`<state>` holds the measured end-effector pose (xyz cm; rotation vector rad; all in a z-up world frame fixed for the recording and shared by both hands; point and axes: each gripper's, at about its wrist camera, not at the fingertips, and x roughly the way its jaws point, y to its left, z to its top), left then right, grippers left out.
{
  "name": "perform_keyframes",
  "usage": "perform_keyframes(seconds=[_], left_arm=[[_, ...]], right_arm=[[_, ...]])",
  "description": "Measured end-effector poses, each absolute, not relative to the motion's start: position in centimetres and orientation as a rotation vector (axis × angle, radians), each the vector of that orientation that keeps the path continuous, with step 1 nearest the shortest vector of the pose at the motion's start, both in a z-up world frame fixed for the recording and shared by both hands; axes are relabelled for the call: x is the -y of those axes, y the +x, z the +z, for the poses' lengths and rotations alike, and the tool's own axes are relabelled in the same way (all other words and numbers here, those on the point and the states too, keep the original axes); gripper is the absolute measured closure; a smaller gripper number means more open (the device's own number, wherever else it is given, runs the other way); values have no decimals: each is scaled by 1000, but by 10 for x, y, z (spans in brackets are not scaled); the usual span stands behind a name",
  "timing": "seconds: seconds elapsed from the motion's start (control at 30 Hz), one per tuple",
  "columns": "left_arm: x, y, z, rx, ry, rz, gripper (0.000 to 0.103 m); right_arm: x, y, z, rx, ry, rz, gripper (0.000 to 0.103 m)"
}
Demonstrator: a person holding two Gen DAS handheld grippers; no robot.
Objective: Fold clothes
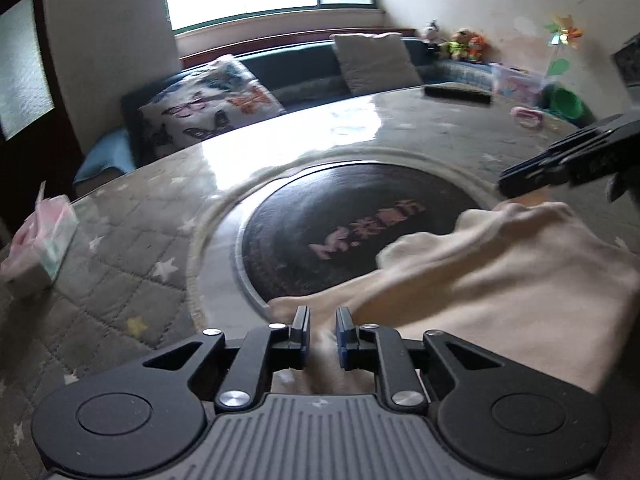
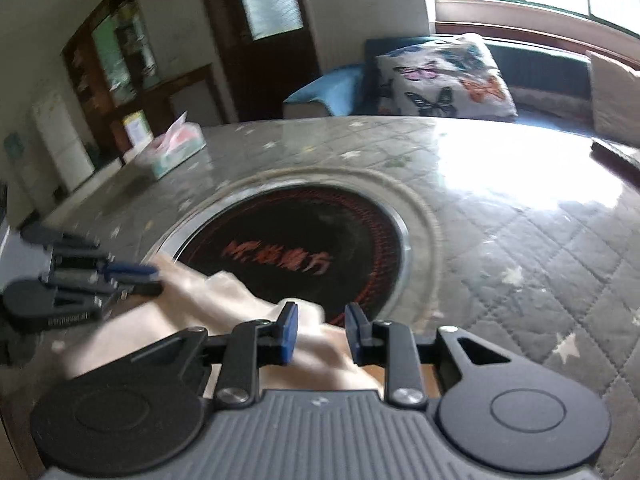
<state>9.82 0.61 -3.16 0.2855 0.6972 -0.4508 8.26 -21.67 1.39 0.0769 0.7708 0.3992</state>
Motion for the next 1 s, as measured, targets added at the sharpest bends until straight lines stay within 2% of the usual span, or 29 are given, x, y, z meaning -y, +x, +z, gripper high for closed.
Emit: perform_keyframes(seconds=[0.27, 0.6, 0.8, 1.0], left_arm=[[-19, 108, -20, -676, 223, -385, 87], [11, 90, 10, -683, 192, -537, 87], [51, 97, -6, -761, 241, -614, 86], [59, 114, -28, -803, 255, -573, 87]], right_arm=[[210, 45, 38, -716, 24, 450, 77], [197, 60, 1, -830, -18, 409, 85], [188, 81, -5, -827, -42, 381, 87], [181, 75, 5, -774, -84, 382, 86]])
